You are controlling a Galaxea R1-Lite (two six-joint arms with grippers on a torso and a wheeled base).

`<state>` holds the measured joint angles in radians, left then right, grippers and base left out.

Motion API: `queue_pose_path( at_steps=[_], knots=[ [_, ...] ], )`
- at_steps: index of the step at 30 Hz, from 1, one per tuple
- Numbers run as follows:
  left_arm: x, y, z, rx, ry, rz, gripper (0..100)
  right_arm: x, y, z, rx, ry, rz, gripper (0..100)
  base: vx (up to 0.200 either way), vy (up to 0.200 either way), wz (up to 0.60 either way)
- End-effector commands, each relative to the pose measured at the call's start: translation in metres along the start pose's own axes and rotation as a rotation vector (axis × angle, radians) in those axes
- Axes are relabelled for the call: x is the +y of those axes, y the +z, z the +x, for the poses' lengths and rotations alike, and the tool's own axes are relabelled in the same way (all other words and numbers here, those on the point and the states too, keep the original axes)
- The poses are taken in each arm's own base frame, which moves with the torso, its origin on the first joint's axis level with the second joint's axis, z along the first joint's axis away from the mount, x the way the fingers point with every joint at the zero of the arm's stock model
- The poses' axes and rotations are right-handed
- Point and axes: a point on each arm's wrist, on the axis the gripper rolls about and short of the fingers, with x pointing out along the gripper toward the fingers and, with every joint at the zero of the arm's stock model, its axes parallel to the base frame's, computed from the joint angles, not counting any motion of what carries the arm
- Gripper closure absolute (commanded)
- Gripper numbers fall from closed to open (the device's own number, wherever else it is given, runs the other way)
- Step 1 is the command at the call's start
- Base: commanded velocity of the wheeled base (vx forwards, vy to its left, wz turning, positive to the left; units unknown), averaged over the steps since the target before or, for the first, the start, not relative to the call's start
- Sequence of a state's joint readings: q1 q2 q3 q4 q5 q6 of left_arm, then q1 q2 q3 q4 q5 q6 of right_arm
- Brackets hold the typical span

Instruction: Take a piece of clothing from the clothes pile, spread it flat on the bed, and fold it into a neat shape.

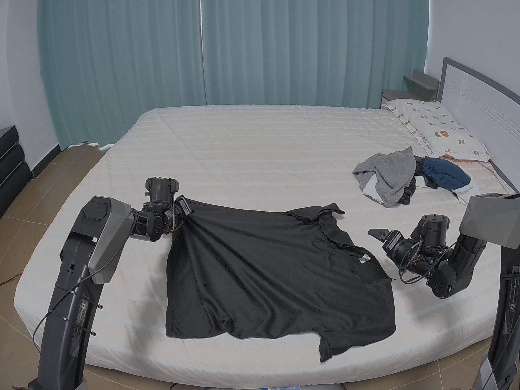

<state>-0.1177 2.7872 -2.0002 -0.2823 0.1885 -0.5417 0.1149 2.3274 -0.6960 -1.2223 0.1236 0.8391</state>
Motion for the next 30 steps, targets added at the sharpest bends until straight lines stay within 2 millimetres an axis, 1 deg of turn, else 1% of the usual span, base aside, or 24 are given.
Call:
queue_pose_path(
  at_steps=[1, 8, 9, 14, 16, 17, 18, 19, 20, 21, 22, 23, 25, 26, 27, 28, 29, 30],
  knots=[
    [0.006, 0.002, 0.002, -0.003, 0.010, -0.004, 100, -0.002, -0.002, 0.001, 0.007, -0.005, 0.000, 0, 0.000, 0.000, 0.00],
    [0.004, 0.001, 0.001, -0.001, 0.007, 0.003, 100, -0.001, -0.001, 0.000, 0.005, -0.004, 0.001, 0, 0.000, 0.000, 0.00],
    [0.001, 0.000, 0.000, 0.002, 0.004, 0.005, 0, -0.001, -0.001, -0.001, 0.005, -0.002, 0.001, 0, 0.000, 0.000, 0.00],
    [-0.010, 0.000, -0.006, 0.005, -0.011, -0.004, 0, 0.001, -0.001, -0.003, 0.006, 0.001, -0.001, 0, 0.000, 0.000, 0.00],
    [-0.017, 0.006, -0.013, -0.001, -0.023, -0.018, 0, 0.002, -0.001, -0.003, 0.005, 0.002, -0.002, 0, 0.000, 0.000, 0.00],
    [-0.017, 0.007, -0.014, -0.001, -0.023, -0.021, 0, 0.002, -0.001, -0.003, 0.005, 0.002, -0.002, 0, 0.000, 0.000, 0.00],
    [-0.022, 0.015, -0.023, 0.002, -0.024, -0.037, 0, 0.004, 0.001, -0.005, -0.002, 0.008, -0.002, 0, 0.000, 0.000, 0.00],
    [-0.022, 0.015, -0.023, 0.002, -0.024, -0.037, 0, 0.004, 0.001, -0.005, -0.002, 0.008, -0.002, 0, 0.000, 0.000, 0.00],
    [-0.025, 0.027, -0.040, 0.018, -0.029, -0.057, 0, 0.008, 0.005, -0.009, -0.012, 0.015, -0.003, 0, 0.000, 0.000, 0.00],
    [-0.025, 0.027, -0.040, 0.018, -0.029, -0.057, 0, 0.008, 0.005, -0.009, -0.012, 0.015, -0.003, 0, 0.000, 0.000, 0.00],
    [-0.026, 0.034, -0.053, 0.033, -0.027, -0.068, 0, 0.010, 0.005, -0.012, -0.010, 0.017, -0.004, 0, 0.000, 0.000, 0.00],
    [-0.027, 0.037, -0.062, 0.044, -0.033, -0.079, 0, 0.013, 0.007, -0.014, -0.013, 0.022, -0.007, 0, 0.000, 0.000, 0.00],
    [-0.025, 0.039, -0.074, 0.070, -0.039, -0.092, 0, 0.017, 0.010, -0.017, -0.021, 0.031, -0.012, 0, 0.000, 0.000, 0.00],
    [-0.023, 0.040, -0.086, 0.093, -0.039, -0.109, 0, 0.021, 0.012, -0.020, -0.022, 0.036, -0.013, 0, 0.000, 0.000, 0.00],
    [-0.022, 0.040, -0.089, 0.099, -0.039, -0.111, 0, 0.022, 0.012, -0.021, -0.021, 0.035, -0.013, 0, 0.000, 0.000, 0.00],
    [-0.023, 0.042, -0.111, 0.130, -0.050, -0.132, 0, 0.024, 0.013, -0.027, -0.010, 0.023, -0.014, 0, 0.000, 0.000, 0.00],
    [-0.023, 0.041, -0.120, 0.149, -0.058, -0.136, 0, 0.024, 0.013, -0.030, -0.005, 0.017, -0.012, 0, 0.000, 0.000, 0.00],
    [-0.023, 0.041, -0.120, 0.149, -0.058, -0.136, 0, 0.024, 0.013, -0.030, -0.005, 0.017, -0.012, 0, 0.000, 0.000, 0.00]
  ],
)
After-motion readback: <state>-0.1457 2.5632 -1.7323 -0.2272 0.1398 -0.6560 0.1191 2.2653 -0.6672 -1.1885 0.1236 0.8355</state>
